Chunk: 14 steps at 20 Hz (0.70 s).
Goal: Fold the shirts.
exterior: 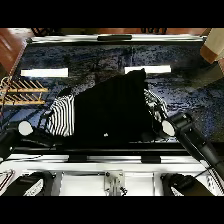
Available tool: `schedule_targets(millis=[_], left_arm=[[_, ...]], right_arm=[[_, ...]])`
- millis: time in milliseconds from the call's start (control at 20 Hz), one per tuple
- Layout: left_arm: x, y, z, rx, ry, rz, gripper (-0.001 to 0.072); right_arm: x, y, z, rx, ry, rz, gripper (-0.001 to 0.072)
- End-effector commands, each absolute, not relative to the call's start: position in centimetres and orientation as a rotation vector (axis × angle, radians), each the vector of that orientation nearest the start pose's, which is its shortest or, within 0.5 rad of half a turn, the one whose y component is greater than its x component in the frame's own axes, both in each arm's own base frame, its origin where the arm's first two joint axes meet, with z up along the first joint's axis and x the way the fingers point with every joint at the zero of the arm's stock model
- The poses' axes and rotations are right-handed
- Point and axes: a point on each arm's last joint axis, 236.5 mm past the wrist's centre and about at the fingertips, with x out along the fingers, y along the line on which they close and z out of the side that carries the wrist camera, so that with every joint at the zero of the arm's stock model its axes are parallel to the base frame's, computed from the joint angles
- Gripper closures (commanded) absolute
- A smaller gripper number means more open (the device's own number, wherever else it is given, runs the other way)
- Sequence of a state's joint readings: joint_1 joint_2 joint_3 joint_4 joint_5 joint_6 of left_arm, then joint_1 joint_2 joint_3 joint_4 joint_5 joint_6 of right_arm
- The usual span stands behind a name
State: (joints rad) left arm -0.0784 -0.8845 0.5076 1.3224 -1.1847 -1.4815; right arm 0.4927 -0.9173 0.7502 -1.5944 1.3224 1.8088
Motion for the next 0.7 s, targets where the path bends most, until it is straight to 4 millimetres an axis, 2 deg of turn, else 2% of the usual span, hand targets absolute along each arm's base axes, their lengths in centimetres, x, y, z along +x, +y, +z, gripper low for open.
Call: schedule_targets(millis=[0, 50, 250, 300, 350, 450, 550, 650], left_arm=[[18.2, -8.4, -8.2, -0.192, 1.544, -0.271, 0.0121], [19.0, -8.4, -7.5, -0.190, 1.519, -0.274, 0.0086], [24.4, -9.4, -2.7, -0.209, 1.340, -0.300, 0.0095], [25.2, -10.1, -1.9, -0.234, 1.319, -0.317, 0.0095], [25.5, -11.0, -1.7, -0.253, 1.322, -0.341, 0.0097], [25.3, -13.0, -2.9, -0.261, 1.367, -0.385, 0.0105], [24.9, -14.6, -4.8, -0.218, 1.415, -0.422, 0.0105], [24.4, -15.9, -6.7, -0.185, 1.463, -0.444, 0.0104]], right_arm=[[20.6, 11.9, -1.9, -0.142, 1.419, 0.253, 0.0205], [21.5, 12.1, -0.7, -0.150, 1.383, 0.262, 0.0205], [27.8, 15.2, 7.0, -0.060, 1.096, 0.316, 0.0206], [29.0, 16.0, 7.8, -0.016, 1.069, 0.306, 0.0206], [29.5, 16.5, 7.3, 0.000, 1.089, 0.302, 0.0205], [29.2, 18.0, 3.6, 0.021, 1.223, 0.310, 0.0205], [28.1, 20.3, -0.5, 0.079, 1.384, 0.335, 0.0205], [26.6, 22.9, -3.6, 0.159, 1.526, 0.382, 0.0205]])
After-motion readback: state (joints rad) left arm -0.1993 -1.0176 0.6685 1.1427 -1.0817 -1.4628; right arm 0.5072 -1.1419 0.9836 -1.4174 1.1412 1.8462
